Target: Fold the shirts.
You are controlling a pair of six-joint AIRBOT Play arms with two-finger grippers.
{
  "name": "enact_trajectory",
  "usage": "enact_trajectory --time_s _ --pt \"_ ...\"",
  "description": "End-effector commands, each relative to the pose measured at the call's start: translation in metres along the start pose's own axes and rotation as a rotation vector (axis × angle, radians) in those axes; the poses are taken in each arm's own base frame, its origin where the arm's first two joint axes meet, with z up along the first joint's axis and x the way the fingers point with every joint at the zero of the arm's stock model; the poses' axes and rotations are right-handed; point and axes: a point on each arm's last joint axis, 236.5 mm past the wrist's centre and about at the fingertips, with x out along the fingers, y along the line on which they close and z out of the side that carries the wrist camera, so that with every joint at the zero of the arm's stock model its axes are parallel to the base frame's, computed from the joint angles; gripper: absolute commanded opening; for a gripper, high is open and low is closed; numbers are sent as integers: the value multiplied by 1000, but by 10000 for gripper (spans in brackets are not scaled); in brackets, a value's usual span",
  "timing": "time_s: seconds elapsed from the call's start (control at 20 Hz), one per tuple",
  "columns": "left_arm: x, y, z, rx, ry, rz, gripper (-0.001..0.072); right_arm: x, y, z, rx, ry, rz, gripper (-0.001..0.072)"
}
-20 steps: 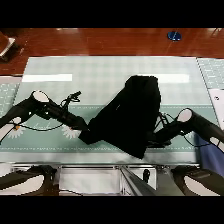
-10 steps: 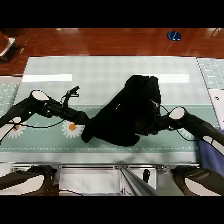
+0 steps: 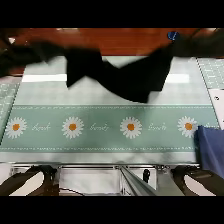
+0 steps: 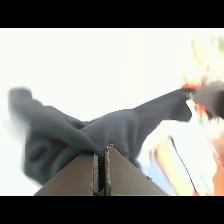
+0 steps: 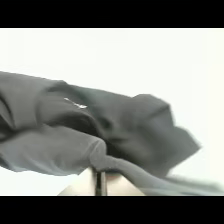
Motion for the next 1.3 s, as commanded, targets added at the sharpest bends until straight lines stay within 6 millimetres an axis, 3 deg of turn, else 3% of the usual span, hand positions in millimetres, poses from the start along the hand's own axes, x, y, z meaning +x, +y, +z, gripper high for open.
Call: enact_trajectory --time_s 0.0,0.1,0.2,0.35,0.5,0.6,0.75,0.9,1.1,1.25 --pt "-65 -100 90 249 -243 45 23 -124 43 86 -201 -271 -96 25" --pt "-97 -128 105 377 -288 185 22 -165 71 96 -254 -368 -76 25" --pt "-128 -157 111 497 -341 318 22 -197 89 87 -290 -404 -75 25" --pt "-170 -202 99 638 -419 443 22 -237 111 69 -333 -445 -75 25" --pt "-186 -237 66 695 -406 449 23 -253 119 36 -349 -391 -78 26" --pt "-184 -238 38 689 -318 449 23 -246 114 9 -325 -319 -77 26" --pt "-170 -208 2 581 -142 444 23 -222 99 -19 -273 -224 -75 26" --pt "-149 -155 -14 436 -48 430 23 -177 73 -38 -202 -117 -74 26" --pt "-107 -53 -45 178 52 414 23 -96 22 -60 -85 22 -94 26" --pt "-62 27 -74 27 80 424 23 -35 -37 -73 -35 148 -187 25"
